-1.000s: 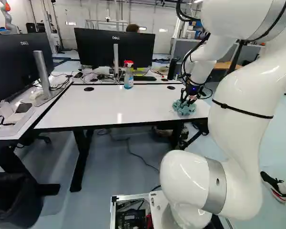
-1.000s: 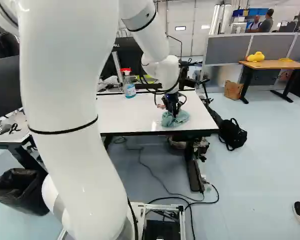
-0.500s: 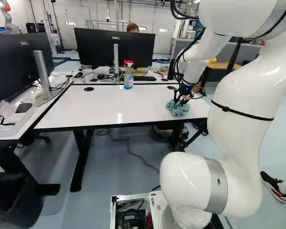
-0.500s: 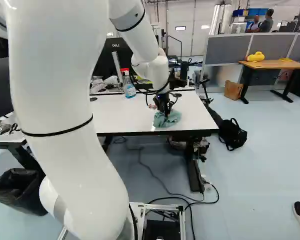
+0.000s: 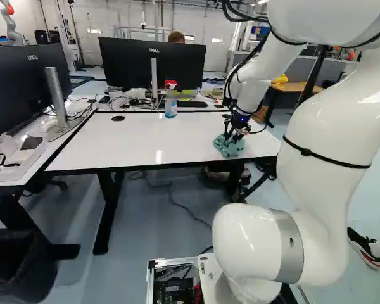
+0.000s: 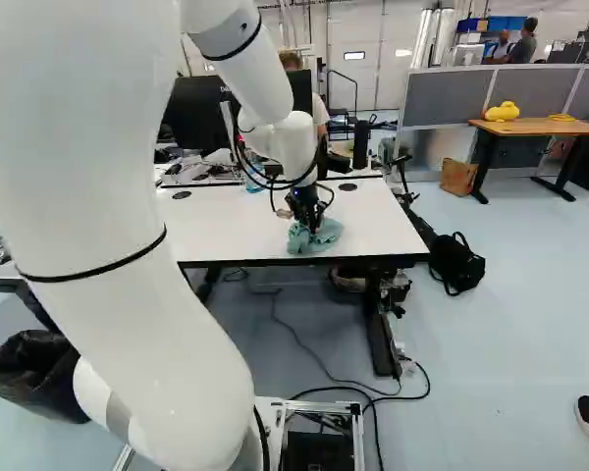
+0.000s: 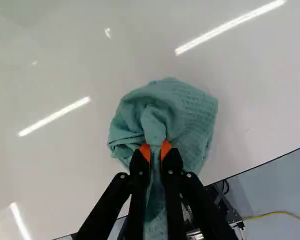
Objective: Clean the table with the green towel
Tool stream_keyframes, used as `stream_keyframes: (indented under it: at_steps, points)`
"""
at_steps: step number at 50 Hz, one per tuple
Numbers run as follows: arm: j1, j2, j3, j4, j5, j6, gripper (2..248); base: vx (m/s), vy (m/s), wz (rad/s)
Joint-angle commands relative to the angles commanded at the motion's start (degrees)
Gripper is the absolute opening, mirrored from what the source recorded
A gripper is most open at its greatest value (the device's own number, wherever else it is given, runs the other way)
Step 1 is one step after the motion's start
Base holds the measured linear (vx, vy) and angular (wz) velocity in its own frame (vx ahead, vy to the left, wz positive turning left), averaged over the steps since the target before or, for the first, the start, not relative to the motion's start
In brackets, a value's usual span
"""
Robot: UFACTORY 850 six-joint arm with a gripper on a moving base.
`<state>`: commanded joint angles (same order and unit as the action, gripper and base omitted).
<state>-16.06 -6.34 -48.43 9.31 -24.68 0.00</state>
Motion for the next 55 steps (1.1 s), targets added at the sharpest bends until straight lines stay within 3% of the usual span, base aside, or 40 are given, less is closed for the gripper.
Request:
stream_keyframes:
  at_steps: [10,21,55]
  points:
    - [-0.4,2.6,2.9,0.0,0.0,0.0,42,0.000,0.000,0.000]
    - [-2.5,3.8,4.2,0.0,0.0,0.0,42,0.000,0.000,0.000]
    - [-9.7,0.2,0.2,0.0,0.0,0.0,42,0.000,0.000,0.000]
